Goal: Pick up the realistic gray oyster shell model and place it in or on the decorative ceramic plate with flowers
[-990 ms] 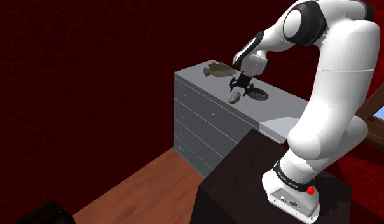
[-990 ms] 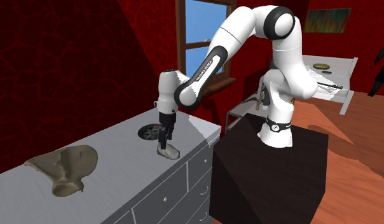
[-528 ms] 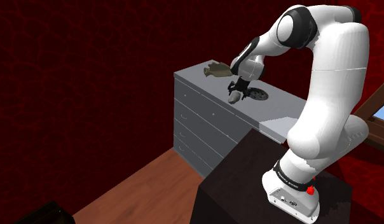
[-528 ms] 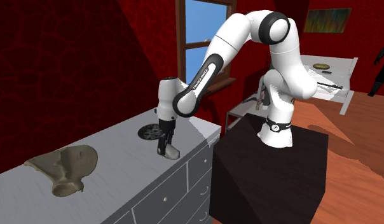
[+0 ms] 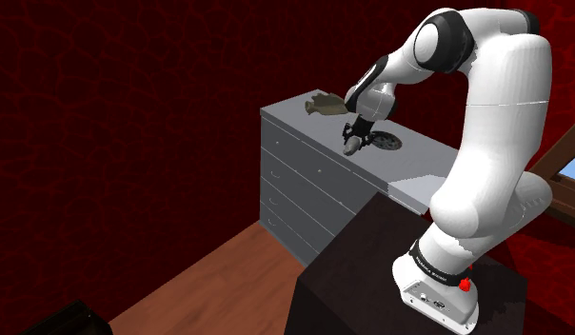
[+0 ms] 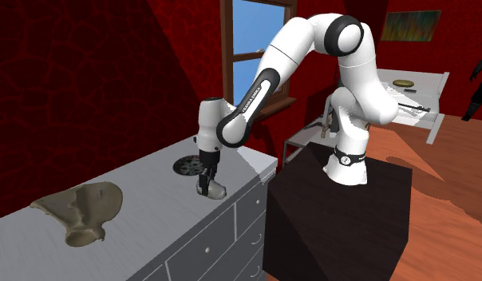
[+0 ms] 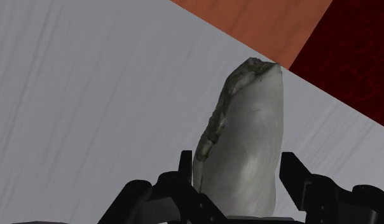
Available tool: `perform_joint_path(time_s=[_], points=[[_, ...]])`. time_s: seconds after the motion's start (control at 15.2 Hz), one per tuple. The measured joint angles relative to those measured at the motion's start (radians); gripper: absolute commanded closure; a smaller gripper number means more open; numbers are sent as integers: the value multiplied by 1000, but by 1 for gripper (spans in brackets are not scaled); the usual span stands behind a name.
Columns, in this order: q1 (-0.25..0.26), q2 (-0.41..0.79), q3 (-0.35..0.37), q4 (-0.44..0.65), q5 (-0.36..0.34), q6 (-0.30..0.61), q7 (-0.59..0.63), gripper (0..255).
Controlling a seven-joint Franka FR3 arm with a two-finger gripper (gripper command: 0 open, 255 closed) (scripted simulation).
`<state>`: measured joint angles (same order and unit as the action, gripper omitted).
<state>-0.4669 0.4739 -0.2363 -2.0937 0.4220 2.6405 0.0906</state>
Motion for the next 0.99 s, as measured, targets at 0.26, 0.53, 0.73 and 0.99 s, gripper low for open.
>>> perform_joint_path(time_s=[0.26, 0.53, 0.73, 0.99], points=[[0, 0, 0, 0, 0, 1, 0, 255], [0, 0, 0, 0, 0, 1, -1, 255], [7, -22, -11, 0, -15, -21, 12, 255], [22, -64, -29, -9, -41, -54, 35, 255]])
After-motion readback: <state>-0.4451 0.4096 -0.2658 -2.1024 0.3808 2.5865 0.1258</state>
